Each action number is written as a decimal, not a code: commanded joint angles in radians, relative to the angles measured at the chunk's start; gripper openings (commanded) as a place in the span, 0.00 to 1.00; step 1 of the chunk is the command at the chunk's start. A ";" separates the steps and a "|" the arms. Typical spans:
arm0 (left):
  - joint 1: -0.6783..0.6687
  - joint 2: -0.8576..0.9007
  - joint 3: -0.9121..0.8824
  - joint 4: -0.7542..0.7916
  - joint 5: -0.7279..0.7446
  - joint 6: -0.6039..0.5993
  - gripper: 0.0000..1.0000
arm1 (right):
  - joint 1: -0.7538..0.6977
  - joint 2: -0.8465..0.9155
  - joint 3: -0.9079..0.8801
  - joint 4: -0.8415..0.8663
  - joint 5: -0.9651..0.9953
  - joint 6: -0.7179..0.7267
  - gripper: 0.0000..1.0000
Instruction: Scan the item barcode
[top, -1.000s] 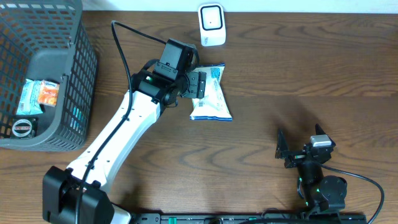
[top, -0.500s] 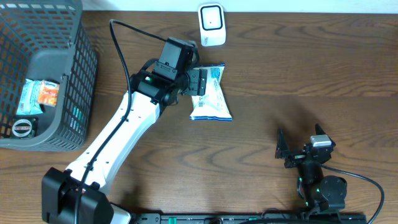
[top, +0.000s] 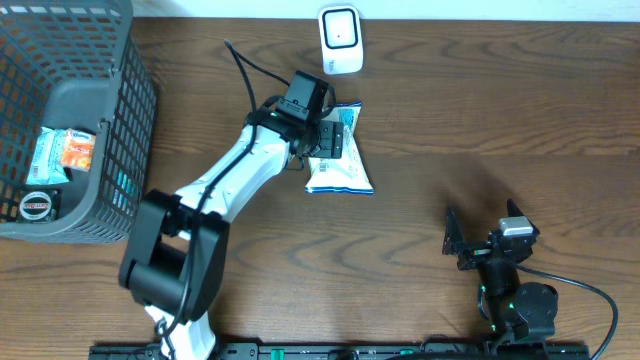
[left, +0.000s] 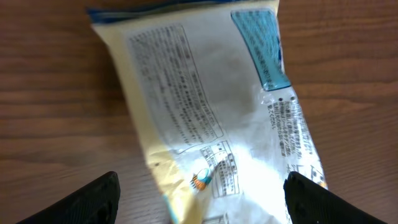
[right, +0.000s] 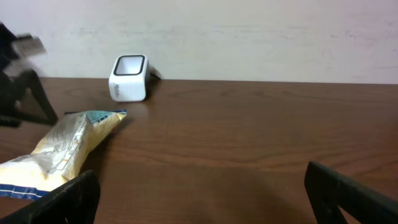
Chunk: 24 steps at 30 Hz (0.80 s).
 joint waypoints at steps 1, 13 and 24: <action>-0.007 0.037 0.013 0.025 0.061 -0.031 0.84 | 0.006 -0.005 -0.002 -0.003 0.001 0.006 0.99; -0.109 0.135 0.013 0.076 0.086 -0.019 0.84 | 0.006 -0.005 -0.002 -0.003 0.001 0.006 0.99; -0.129 0.058 0.039 0.089 0.110 0.044 0.83 | 0.006 -0.005 -0.002 -0.003 0.001 0.007 0.99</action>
